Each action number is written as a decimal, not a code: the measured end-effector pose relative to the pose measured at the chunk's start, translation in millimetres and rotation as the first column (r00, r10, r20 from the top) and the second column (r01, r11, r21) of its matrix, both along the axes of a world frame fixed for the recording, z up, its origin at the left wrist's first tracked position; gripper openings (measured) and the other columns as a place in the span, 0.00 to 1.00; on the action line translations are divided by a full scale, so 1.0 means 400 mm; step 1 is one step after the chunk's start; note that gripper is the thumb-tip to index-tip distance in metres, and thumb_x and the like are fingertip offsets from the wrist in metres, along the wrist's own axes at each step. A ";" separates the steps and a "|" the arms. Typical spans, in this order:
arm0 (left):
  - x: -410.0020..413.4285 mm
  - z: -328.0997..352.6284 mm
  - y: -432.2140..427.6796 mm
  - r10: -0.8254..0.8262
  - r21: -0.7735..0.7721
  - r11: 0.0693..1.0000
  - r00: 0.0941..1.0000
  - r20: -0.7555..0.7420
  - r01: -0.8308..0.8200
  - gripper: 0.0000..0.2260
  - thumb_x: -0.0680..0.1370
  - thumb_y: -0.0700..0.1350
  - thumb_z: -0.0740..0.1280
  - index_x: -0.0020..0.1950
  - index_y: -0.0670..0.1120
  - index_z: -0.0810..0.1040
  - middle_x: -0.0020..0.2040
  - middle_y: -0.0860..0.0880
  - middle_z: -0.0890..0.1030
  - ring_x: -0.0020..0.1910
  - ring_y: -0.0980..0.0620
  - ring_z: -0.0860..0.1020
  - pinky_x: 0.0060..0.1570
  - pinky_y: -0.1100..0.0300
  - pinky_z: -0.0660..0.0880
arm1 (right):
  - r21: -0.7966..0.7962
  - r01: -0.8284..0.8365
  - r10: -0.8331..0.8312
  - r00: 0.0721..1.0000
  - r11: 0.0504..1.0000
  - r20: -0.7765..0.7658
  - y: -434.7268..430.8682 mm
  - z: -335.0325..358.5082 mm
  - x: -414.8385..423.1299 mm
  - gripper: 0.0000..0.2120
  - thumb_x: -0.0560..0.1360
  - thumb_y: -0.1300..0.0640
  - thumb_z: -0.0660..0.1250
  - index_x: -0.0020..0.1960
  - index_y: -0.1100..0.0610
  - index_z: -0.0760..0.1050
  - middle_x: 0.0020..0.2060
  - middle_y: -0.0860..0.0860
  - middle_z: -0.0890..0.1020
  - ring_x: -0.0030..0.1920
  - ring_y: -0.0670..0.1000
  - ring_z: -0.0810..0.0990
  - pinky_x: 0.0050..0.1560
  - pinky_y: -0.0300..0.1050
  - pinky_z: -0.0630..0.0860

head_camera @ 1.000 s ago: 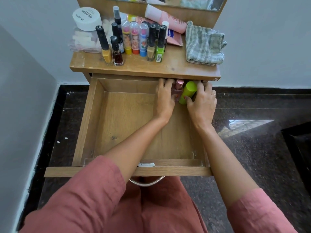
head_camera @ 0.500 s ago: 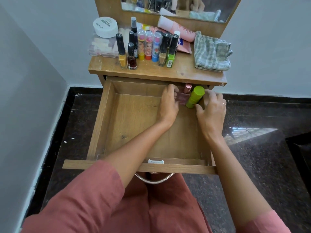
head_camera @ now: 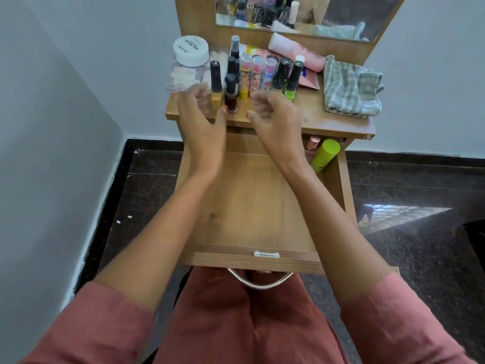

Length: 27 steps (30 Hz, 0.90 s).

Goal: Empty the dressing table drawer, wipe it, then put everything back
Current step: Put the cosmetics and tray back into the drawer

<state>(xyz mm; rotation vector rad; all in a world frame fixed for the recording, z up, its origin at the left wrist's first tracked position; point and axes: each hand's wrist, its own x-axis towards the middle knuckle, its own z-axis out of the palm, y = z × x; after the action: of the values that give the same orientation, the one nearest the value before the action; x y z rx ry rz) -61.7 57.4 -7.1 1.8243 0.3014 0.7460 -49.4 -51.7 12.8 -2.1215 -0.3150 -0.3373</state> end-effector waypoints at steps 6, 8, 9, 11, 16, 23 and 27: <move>0.075 0.011 0.064 -0.111 0.060 0.991 0.986 -0.121 0.118 0.16 0.74 0.40 0.67 0.61 0.45 0.75 0.56 0.51 0.77 0.54 0.55 0.76 0.53 0.70 0.71 | 0.046 0.004 -0.002 0.999 0.999 -0.047 0.074 0.017 0.082 0.19 0.71 0.64 0.69 0.61 0.63 0.72 0.52 0.55 0.79 0.49 0.44 0.74 0.52 0.35 0.75; 0.087 0.013 0.067 -0.116 0.078 0.989 0.982 -0.147 0.128 0.15 0.74 0.41 0.67 0.61 0.45 0.76 0.56 0.50 0.79 0.51 0.57 0.76 0.49 0.74 0.71 | 0.050 0.011 -0.008 0.998 0.999 -0.061 0.079 0.012 0.095 0.19 0.71 0.63 0.69 0.61 0.63 0.72 0.51 0.54 0.78 0.47 0.44 0.73 0.50 0.32 0.73; 0.090 0.015 0.068 -0.117 0.064 0.990 0.983 -0.142 0.127 0.15 0.74 0.42 0.67 0.60 0.45 0.76 0.56 0.50 0.79 0.51 0.57 0.76 0.49 0.73 0.71 | 0.057 0.009 -0.006 0.999 0.998 -0.053 0.080 0.010 0.100 0.20 0.71 0.63 0.70 0.61 0.62 0.72 0.49 0.53 0.78 0.45 0.43 0.72 0.48 0.30 0.72; 0.092 0.027 0.070 -0.124 0.024 0.992 0.986 -0.111 0.127 0.14 0.74 0.41 0.68 0.60 0.45 0.76 0.55 0.50 0.79 0.53 0.56 0.77 0.51 0.70 0.73 | 0.065 -0.010 0.011 1.000 0.998 -0.016 0.079 0.011 0.106 0.18 0.71 0.63 0.70 0.60 0.61 0.73 0.45 0.50 0.76 0.40 0.40 0.71 0.44 0.26 0.71; 0.089 0.063 0.072 -0.159 0.031 0.987 0.987 -0.031 0.159 0.12 0.73 0.40 0.68 0.56 0.44 0.78 0.49 0.53 0.79 0.49 0.58 0.78 0.53 0.65 0.75 | 0.034 -0.050 0.049 0.998 0.998 0.034 0.083 0.023 0.123 0.09 0.71 0.64 0.69 0.51 0.59 0.79 0.41 0.50 0.78 0.37 0.41 0.73 0.41 0.30 0.73; 0.075 0.080 0.073 -0.166 0.033 0.985 0.986 -0.033 0.167 0.12 0.72 0.39 0.69 0.54 0.43 0.80 0.44 0.55 0.79 0.39 0.70 0.76 0.46 0.74 0.73 | 0.011 -0.056 0.056 0.998 0.998 0.029 0.063 0.042 0.106 0.09 0.71 0.65 0.69 0.51 0.62 0.80 0.38 0.48 0.78 0.32 0.36 0.73 0.40 0.26 0.72; 0.030 0.092 0.064 -0.208 0.026 0.978 0.978 -0.031 0.208 0.10 0.71 0.39 0.70 0.53 0.44 0.80 0.41 0.58 0.78 0.38 0.70 0.76 0.45 0.73 0.73 | -0.052 -0.111 0.113 0.993 0.992 0.039 0.015 0.053 0.068 0.10 0.71 0.64 0.69 0.52 0.63 0.80 0.37 0.45 0.77 0.33 0.33 0.74 0.40 0.24 0.71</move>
<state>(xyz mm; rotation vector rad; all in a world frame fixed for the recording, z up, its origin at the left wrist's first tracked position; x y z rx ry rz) -49.5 83.2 29.7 1.8611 0.1153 0.5818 -22.4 -45.8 34.2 -2.1369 -0.4698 -0.3113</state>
